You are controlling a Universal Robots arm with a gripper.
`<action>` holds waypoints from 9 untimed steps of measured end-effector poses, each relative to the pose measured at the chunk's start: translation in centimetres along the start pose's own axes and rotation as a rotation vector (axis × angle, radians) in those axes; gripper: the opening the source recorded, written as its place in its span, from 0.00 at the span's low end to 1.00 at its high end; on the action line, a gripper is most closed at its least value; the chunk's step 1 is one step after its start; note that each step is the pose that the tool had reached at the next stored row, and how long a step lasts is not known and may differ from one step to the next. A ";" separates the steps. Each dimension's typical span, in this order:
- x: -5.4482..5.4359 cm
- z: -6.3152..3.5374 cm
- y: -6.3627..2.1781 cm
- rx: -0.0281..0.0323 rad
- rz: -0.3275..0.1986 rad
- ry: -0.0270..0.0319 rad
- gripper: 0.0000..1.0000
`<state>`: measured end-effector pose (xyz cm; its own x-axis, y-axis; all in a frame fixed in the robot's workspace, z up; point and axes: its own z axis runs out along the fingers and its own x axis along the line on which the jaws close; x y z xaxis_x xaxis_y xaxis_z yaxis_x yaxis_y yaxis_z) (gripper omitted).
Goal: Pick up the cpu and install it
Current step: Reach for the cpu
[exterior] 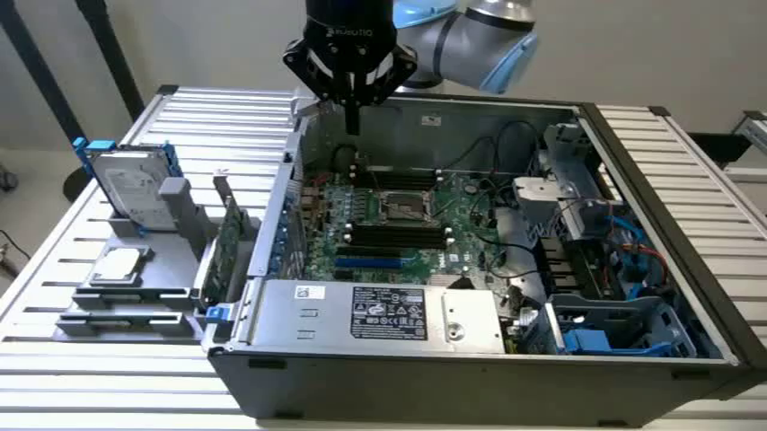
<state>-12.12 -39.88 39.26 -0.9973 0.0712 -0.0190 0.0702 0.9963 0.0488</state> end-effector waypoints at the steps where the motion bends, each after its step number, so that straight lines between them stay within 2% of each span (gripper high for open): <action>1: 0.0 0.00 0.00 0.0001 0.000 0.0000 0.11; 9: 0.0 0.00 0.00 0.0000 0.000 0.0000 0.11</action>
<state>-12.12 -39.88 39.26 -0.9973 0.0712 -0.0190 0.0702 0.9963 0.0488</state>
